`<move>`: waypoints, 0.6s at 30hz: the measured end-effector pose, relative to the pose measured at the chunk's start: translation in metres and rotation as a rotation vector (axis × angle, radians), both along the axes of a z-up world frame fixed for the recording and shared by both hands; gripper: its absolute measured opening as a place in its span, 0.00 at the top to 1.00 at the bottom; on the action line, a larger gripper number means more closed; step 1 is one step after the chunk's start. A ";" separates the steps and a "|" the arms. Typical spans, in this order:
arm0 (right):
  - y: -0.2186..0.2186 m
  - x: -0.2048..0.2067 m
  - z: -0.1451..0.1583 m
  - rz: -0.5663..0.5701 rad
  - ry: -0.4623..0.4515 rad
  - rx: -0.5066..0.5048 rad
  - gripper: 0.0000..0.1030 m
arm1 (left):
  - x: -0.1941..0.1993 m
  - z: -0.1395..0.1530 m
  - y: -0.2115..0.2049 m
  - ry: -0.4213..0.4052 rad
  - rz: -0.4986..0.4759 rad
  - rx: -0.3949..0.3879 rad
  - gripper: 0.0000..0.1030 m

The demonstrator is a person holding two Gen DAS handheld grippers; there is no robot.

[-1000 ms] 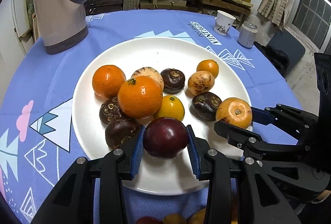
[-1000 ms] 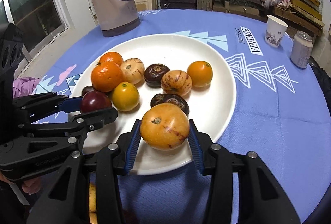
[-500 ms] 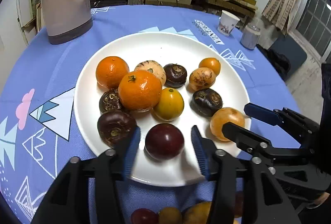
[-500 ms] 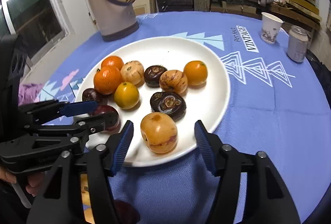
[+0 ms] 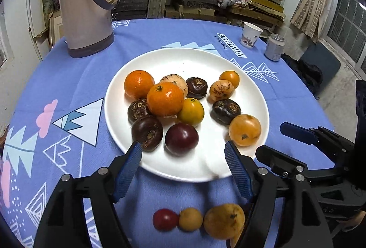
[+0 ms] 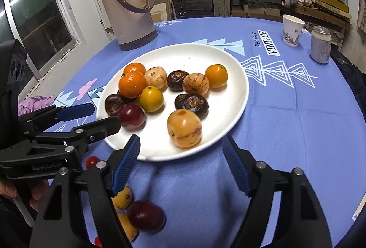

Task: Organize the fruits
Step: 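Move both open tools back toward the remaining fruit pile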

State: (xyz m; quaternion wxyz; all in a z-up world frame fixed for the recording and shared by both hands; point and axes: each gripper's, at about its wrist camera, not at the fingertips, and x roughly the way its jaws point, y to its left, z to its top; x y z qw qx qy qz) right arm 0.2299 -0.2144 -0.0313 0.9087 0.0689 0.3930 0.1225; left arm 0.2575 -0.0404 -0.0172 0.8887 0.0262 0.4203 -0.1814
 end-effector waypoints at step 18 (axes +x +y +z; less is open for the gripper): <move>0.004 -0.057 0.002 -0.014 0.004 0.003 0.19 | -0.056 0.010 0.015 -0.050 -0.003 0.000 0.21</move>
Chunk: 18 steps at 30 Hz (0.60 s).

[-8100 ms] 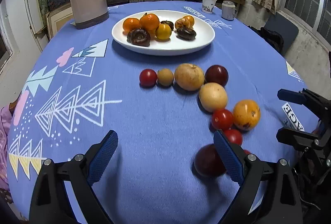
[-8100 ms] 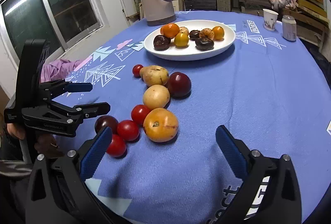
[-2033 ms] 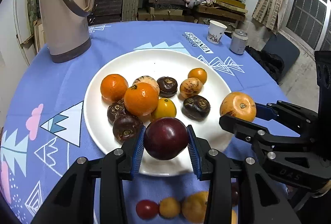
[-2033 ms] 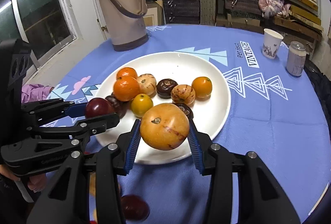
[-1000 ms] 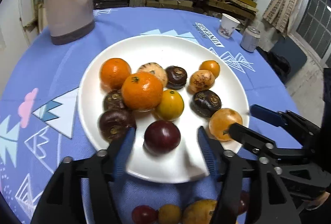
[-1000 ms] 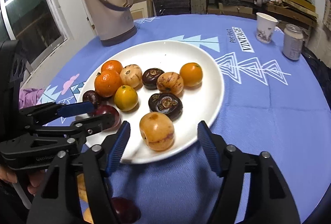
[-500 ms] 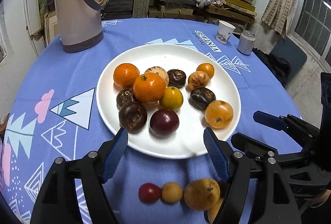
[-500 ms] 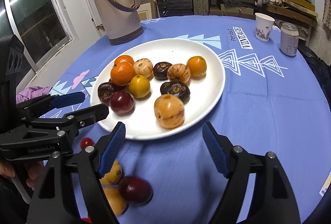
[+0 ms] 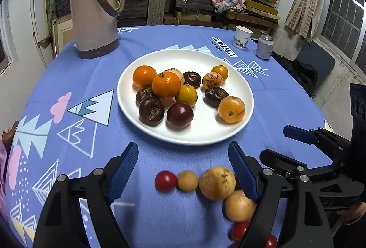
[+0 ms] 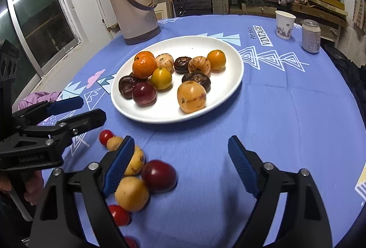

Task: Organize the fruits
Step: 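Move both open tools back toward the remaining fruit pile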

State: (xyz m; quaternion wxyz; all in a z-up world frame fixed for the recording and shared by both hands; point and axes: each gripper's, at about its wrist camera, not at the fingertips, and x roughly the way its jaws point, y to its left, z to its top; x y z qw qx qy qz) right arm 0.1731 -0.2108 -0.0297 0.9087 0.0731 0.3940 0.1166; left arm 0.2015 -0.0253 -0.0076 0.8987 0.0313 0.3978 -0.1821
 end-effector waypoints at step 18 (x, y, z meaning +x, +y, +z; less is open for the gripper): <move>0.009 -0.084 -0.010 0.090 -0.026 -0.067 0.19 | -0.053 -0.020 0.043 0.031 0.088 0.026 0.19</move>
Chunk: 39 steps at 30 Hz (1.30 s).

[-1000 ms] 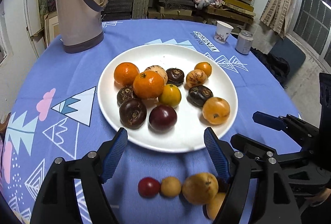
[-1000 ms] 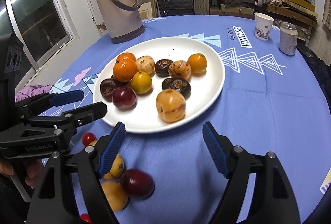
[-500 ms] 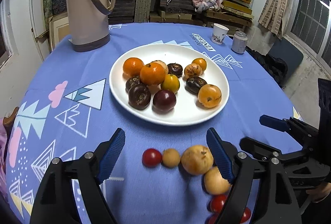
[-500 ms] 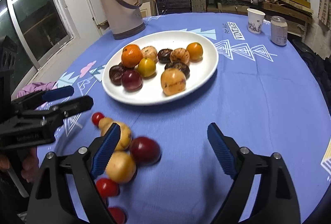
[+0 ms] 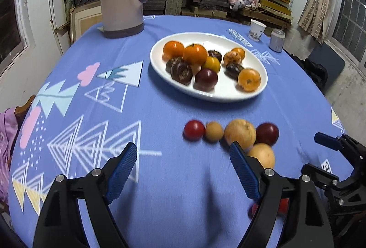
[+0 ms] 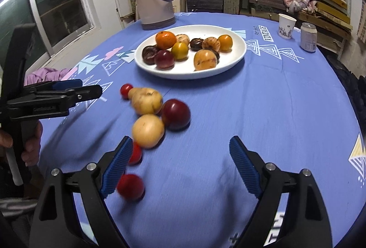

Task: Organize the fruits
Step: 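Move both open tools back toward the remaining fruit pile, then grasp a red tomato with the right tool while the left tool grasps another red tomato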

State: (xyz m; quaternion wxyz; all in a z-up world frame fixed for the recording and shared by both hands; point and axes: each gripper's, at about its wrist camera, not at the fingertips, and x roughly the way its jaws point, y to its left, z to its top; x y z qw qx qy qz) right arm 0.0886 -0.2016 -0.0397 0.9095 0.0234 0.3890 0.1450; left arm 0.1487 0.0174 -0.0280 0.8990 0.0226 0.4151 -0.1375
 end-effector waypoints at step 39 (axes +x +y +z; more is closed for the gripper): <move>0.019 -0.034 -0.033 0.173 0.018 -0.056 0.70 | -0.061 -0.018 -0.037 0.069 -0.245 -0.002 0.19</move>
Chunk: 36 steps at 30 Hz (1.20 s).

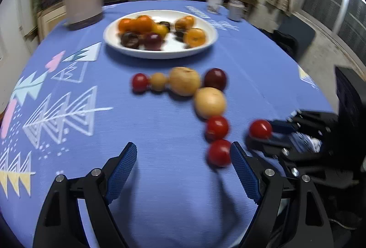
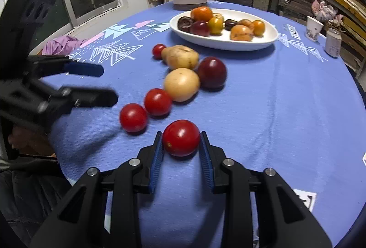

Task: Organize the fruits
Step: 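Grasp a red tomato with the right tool while the left tool grasps another red tomato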

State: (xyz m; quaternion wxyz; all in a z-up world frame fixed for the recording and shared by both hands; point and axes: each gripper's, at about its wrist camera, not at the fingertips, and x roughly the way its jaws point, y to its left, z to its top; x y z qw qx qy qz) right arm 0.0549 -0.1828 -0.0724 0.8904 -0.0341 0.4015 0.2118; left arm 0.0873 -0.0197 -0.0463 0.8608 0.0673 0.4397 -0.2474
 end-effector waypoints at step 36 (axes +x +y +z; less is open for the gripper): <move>-0.016 -0.001 -0.007 -0.042 0.018 0.030 0.70 | -0.001 -0.031 -0.033 -0.005 -0.066 0.049 0.70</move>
